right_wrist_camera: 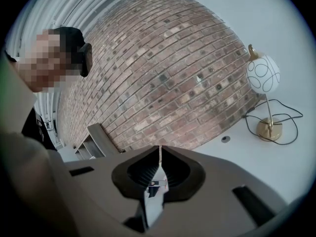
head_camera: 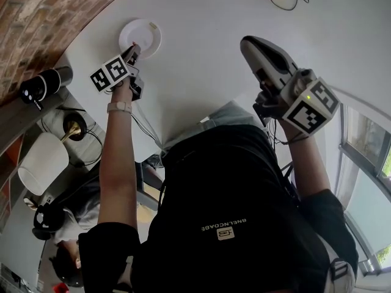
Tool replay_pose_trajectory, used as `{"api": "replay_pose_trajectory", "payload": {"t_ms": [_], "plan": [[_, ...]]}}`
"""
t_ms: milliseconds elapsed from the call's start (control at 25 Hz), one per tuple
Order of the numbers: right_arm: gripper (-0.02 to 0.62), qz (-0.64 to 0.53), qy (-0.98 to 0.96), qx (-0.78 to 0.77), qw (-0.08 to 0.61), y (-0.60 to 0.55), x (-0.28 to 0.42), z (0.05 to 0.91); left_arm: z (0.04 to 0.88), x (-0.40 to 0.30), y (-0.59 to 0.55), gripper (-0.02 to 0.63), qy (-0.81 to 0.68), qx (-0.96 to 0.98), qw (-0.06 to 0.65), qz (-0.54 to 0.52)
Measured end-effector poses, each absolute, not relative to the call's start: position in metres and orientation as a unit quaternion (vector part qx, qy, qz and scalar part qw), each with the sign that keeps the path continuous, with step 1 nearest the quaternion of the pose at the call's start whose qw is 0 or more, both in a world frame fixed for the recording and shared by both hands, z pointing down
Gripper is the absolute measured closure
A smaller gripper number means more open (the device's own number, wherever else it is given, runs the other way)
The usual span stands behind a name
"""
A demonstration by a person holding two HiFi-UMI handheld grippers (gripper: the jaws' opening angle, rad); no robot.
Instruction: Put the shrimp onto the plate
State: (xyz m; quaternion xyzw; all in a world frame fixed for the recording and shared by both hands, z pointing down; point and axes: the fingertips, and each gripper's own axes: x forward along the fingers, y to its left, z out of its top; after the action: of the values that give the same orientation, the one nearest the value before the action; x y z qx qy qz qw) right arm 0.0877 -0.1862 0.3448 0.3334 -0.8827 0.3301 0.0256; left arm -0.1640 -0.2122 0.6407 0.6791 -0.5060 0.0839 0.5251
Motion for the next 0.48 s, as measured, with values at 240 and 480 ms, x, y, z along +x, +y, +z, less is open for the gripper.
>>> {"api": "replay_pose_trajectory", "payload": {"t_ms": [240, 480], "plan": [[0.58, 0.333, -0.88, 0.339, 0.023, -0.186, 0.092, 0.347, 0.651, -0.166, -0.212, 0.546, -0.514, 0.673, 0.52, 0.112], [0.58, 0.333, -0.878, 0.342, 0.022, -0.185, 0.094, 0.348, 0.655, -0.162, -0.217, 0.546, -0.515, 0.672, 0.518, 0.121]]}}
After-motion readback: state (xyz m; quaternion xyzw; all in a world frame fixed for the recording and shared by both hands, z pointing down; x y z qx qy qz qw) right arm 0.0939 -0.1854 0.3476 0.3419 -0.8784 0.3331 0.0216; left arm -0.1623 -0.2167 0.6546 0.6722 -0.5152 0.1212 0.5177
